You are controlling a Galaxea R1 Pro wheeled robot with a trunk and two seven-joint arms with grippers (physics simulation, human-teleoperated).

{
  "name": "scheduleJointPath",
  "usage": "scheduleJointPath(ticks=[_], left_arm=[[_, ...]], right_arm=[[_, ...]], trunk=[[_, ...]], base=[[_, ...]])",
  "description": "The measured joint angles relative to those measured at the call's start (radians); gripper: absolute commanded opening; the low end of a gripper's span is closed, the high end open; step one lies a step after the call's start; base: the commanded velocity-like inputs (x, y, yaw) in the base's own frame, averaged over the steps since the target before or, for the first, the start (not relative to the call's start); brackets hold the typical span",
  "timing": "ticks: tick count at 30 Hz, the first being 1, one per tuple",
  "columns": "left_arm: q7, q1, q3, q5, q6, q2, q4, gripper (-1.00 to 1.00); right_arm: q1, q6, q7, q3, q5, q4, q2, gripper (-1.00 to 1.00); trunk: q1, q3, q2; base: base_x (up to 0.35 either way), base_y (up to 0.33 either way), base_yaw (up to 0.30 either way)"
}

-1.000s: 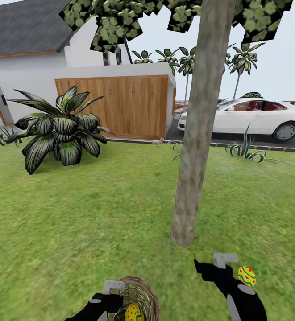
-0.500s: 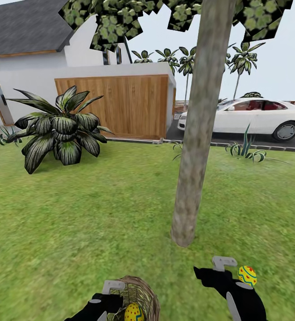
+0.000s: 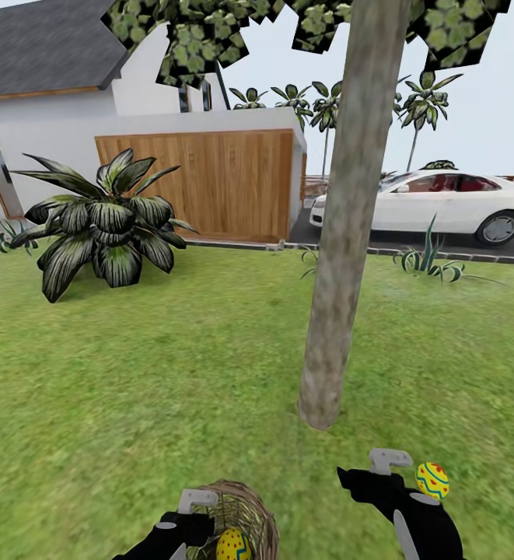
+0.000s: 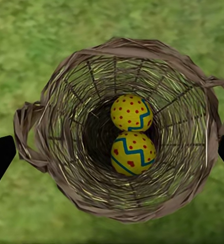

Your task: Take the three Easter eggs out of the wicker basket on the lawn in the garden, then place them on the lawn next to a single tree (choose any tree) so that all three eggs are next to the same tree and none are left in the basket.

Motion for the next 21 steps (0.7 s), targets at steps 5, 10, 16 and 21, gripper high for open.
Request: scheduleJointPath(ticks=[5, 10, 16, 21], left_arm=[[0.0, 0.0, -0.001, -0.002, -0.001, 0.0, 0.001, 1.0], [-0.001, 0.0, -0.001, -0.004, -0.001, 0.0, 0.001, 1.0], [-0.004, 0.0, -0.004, -0.005, -0.002, 0.0, 0.002, 1.0], [-0.004, 0.0, -0.005, -0.006, -0.003, 0.0, 0.002, 1.0]], right_arm=[[0.0, 0.0, 0.0, 0.0, 0.0, 0.0, 0.0, 1.0], [0.0, 0.0, -0.001, 0.0, 0.0, 0.001, 0.0, 1.0], [0.0, -0.001, -0.001, 0.0, 0.0, 0.005, 0.0, 1.0], [0.0, -0.001, -0.001, 0.001, 0.0, 0.006, 0.0, 1.0]], trunk=[[0.019, -0.016, -0.035], [0.038, -0.031, -0.07], [0.061, -0.05, -0.112], [0.081, -0.066, -0.147]], base=[[0.0, 0.0, 0.0], [0.0, 0.0, 0.0], [0.0, 0.0, 0.0], [0.0, 0.0, 0.0]])
